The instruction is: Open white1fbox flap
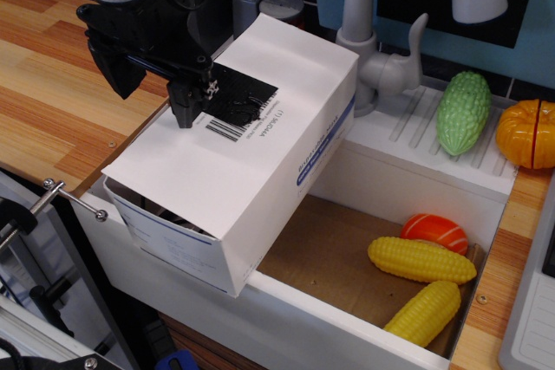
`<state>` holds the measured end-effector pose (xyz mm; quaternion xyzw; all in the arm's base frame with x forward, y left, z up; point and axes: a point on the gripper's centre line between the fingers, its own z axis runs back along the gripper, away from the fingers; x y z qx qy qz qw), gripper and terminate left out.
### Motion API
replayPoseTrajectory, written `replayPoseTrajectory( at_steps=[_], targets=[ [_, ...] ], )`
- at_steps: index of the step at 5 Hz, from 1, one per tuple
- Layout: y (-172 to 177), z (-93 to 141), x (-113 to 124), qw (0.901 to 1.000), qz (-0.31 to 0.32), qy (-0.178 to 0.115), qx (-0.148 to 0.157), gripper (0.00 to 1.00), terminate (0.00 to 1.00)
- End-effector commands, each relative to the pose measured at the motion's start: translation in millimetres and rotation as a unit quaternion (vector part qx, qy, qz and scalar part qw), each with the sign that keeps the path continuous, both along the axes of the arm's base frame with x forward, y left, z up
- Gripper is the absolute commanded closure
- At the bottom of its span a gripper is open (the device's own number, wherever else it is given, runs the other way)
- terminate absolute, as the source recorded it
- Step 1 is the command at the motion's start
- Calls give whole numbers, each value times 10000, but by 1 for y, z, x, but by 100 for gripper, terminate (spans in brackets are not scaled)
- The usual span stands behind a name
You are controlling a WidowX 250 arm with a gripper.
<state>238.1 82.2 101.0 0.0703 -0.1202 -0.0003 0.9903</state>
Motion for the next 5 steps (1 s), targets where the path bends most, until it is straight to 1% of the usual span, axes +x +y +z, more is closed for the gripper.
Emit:
replayPoseTrajectory(
  at_steps=[1,2,3,4,5],
  targets=[
    [0,0,0,10000,0,0,0,0,0],
    [6,-2,3,9989,-55,108,-445,0,0],
    [10,-6,3,9940,-240,104,-1061,0,0],
    [17,-13,5,9916,-306,65,-1259,0,0],
    [16,-20,6,9850,-299,9,-1699,0,0]
  ],
)
